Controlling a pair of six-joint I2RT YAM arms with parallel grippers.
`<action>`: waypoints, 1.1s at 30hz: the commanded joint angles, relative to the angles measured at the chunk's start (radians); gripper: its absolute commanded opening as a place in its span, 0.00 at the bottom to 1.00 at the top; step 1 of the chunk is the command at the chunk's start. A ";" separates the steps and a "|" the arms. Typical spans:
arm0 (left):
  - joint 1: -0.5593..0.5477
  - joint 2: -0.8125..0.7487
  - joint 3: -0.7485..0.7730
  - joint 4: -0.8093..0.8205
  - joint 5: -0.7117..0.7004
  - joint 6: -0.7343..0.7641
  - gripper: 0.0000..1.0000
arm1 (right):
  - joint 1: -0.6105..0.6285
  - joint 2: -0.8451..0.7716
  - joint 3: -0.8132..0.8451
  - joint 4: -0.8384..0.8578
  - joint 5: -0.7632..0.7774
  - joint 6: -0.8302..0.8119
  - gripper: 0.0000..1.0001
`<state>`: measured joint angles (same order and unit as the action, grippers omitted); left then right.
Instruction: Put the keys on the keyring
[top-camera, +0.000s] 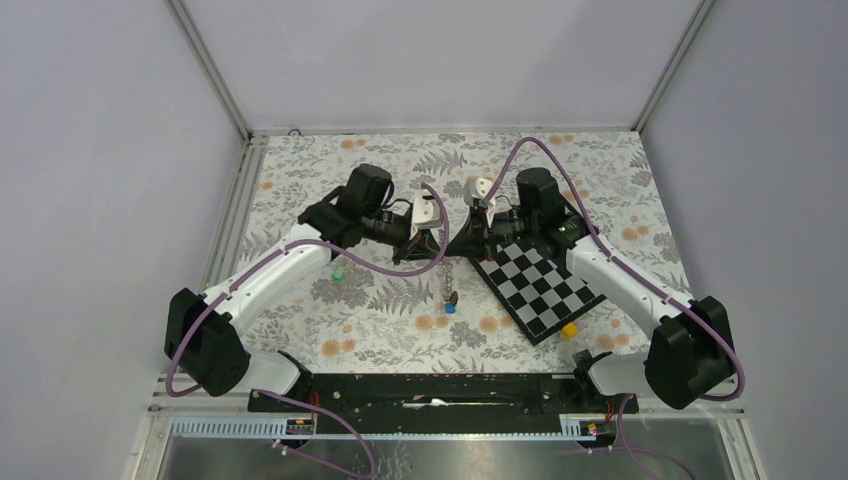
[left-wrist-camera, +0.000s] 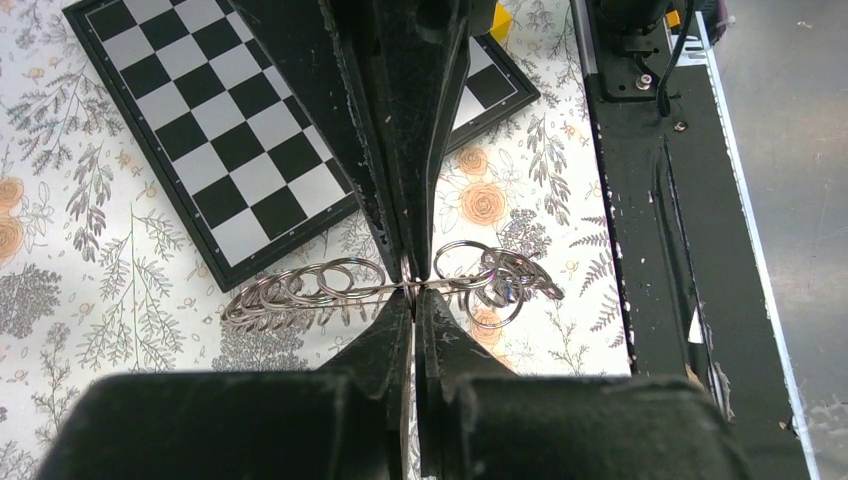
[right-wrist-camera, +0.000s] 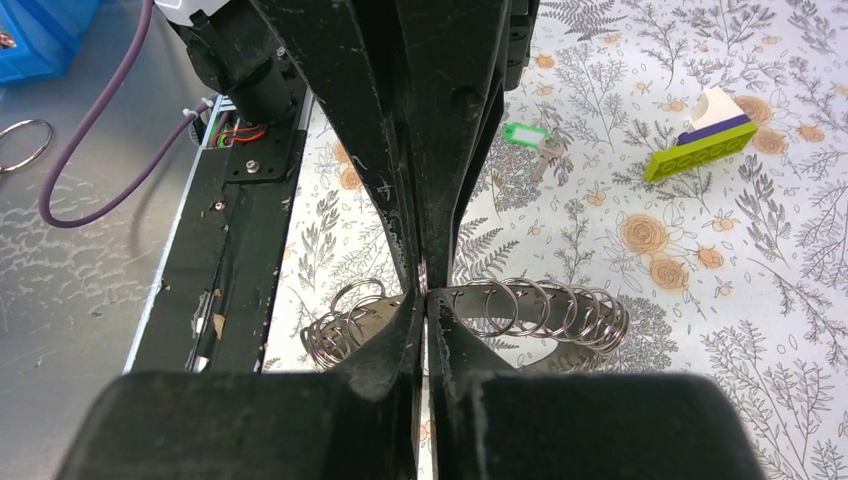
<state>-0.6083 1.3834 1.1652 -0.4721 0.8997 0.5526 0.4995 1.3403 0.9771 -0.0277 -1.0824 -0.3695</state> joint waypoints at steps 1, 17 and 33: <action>-0.001 0.017 0.114 -0.060 -0.019 0.064 0.00 | 0.007 0.005 -0.006 0.017 0.011 -0.008 0.09; -0.009 0.045 0.171 -0.158 -0.079 0.124 0.00 | 0.007 -0.030 0.007 -0.068 0.056 -0.138 0.36; -0.040 0.049 0.186 -0.177 -0.099 0.107 0.00 | 0.007 -0.039 0.004 0.068 0.007 0.027 0.40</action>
<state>-0.6388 1.4380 1.3010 -0.6769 0.7906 0.6567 0.5018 1.3243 0.9718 -0.0525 -1.0412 -0.4053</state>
